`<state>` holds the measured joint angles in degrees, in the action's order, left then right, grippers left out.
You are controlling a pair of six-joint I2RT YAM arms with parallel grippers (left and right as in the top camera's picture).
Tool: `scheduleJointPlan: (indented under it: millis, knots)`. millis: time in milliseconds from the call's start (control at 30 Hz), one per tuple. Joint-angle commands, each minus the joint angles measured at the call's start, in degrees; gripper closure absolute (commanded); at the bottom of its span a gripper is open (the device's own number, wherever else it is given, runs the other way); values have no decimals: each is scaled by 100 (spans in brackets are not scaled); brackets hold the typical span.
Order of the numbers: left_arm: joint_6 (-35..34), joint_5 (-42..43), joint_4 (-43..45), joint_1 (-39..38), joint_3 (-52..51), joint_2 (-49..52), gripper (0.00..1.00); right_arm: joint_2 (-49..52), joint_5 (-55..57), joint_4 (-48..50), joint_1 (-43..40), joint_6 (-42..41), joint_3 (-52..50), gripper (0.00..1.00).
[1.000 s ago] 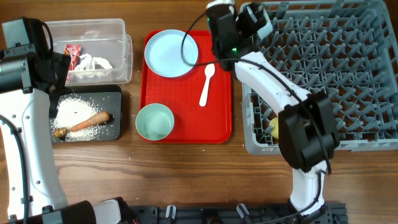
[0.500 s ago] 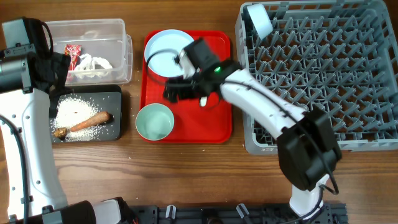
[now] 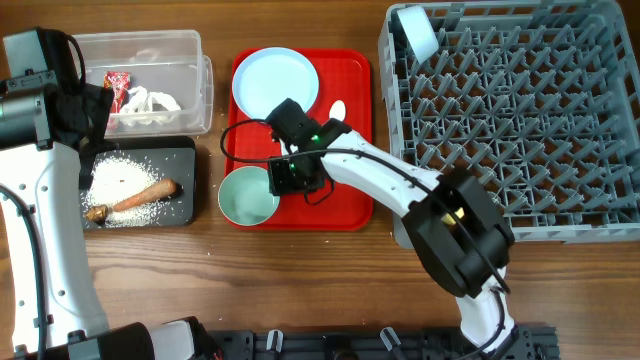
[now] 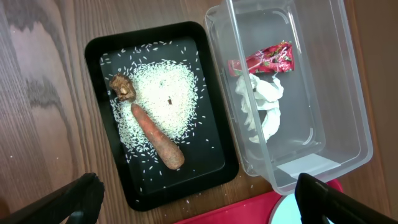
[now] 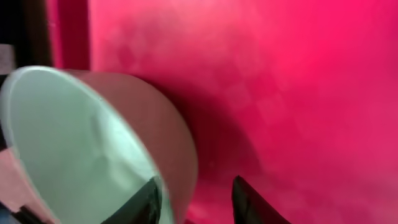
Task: Sort waste into correct bins and load items into the dishwasher rack
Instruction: 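Reach right gripper to the green bowl and grasp its rim, then carry the green bowl with right gripper into the rack, release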
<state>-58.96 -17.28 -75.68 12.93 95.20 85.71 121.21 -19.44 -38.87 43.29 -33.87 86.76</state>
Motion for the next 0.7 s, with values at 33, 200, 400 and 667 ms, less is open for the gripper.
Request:
scheduleJointPlan:
  millis: [33, 200, 400, 667]
  knots:
    - [46, -31, -2, 4, 72, -22, 0, 214, 37, -122, -39, -85, 223, 71]
    - [46, -31, -2, 4, 72, -22, 0, 210, 17, -146, -90, -83, 337, 96]
    - [46, -31, -2, 4, 72, -22, 0, -162, 745, -833, -590, 243, 820, 96]
    - [46, -31, -2, 4, 72, -22, 0, -1810, 4197, -1329, -2094, 236, 1056, 96]
